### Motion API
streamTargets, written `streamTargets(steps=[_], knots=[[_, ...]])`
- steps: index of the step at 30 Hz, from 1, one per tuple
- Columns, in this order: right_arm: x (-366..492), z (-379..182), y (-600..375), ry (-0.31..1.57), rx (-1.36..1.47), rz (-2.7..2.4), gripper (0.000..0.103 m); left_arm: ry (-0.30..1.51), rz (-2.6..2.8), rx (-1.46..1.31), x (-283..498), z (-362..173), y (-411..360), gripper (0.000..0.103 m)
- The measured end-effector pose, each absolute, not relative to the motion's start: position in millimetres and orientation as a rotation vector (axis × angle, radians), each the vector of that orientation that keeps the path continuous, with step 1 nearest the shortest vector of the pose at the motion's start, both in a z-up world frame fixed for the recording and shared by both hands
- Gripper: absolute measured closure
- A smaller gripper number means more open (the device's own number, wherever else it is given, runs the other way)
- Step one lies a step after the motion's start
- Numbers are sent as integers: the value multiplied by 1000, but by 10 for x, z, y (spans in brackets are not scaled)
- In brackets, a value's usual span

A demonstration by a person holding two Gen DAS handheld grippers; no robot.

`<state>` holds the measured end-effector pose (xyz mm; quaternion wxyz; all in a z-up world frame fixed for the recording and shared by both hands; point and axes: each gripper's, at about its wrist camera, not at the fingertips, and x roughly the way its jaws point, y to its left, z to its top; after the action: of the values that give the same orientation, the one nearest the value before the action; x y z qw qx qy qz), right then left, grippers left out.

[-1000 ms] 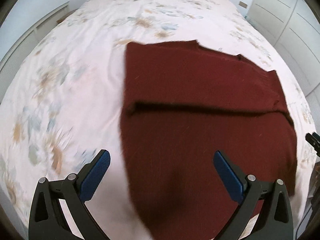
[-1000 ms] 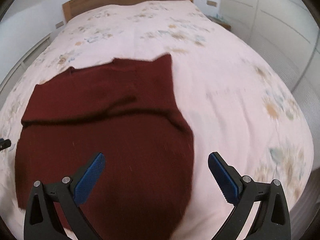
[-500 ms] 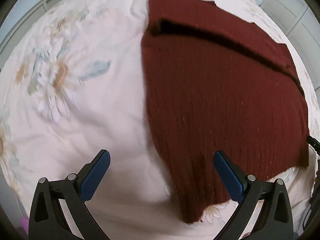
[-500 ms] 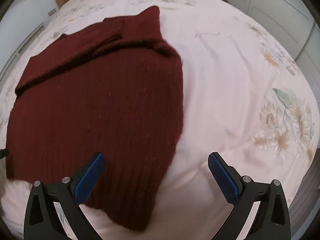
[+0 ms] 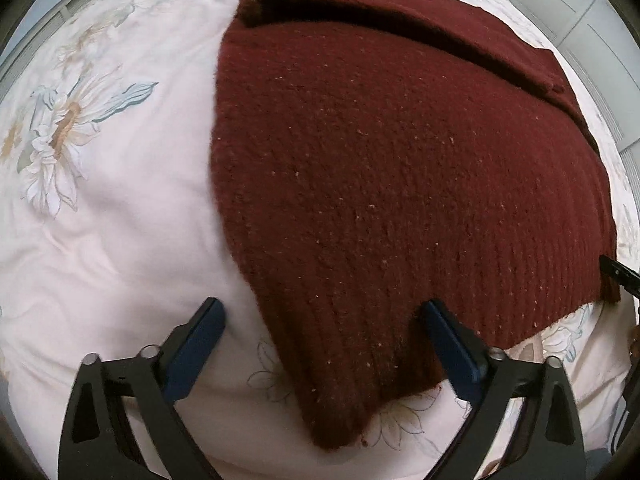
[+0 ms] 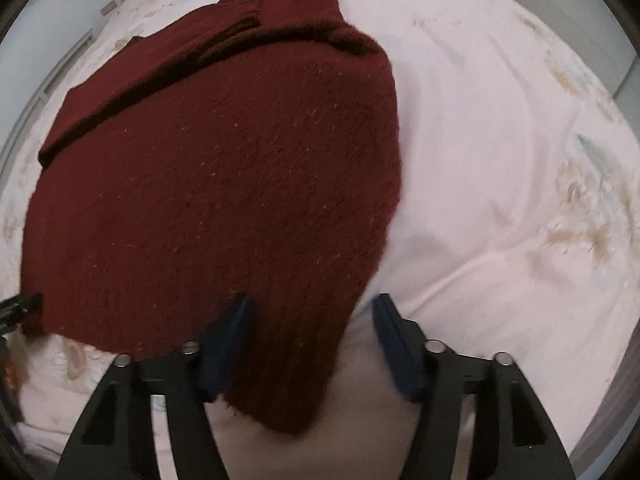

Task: Fold small clothes
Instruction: 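Grasp the sweater hem with both grippers, then lift the hem with both grippers and fold it over toward the collar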

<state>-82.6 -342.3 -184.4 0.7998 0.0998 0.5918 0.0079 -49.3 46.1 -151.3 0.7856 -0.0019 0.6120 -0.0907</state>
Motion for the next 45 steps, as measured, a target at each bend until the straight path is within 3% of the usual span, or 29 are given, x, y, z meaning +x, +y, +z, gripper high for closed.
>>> streamTargets(steps=[4, 5, 7, 9, 30, 45], knots=[[-849, -1832, -3419, 1287, 246, 62, 70, 1298, -215, -47, -462, -1499, 522, 52], [-849, -1830, -3415, 1291, 257, 78, 78, 1301, -232, -58, -425, -1507, 554, 56], [-846, -1817, -3394, 1300, 270, 101, 86, 1301, -256, -54, -466, -1477, 510, 84], [-842, -1782, -3363, 1303, 255, 114, 88, 1303, -280, -79, -475, -1442, 494, 91], [-430, -780, -3503, 1059, 331, 172, 90, 1106, -308, -161, -29, -401, 692, 94], [495, -177, -3432, 909, 330, 144, 91, 986, -275, -223, 924, 131, 795, 94]])
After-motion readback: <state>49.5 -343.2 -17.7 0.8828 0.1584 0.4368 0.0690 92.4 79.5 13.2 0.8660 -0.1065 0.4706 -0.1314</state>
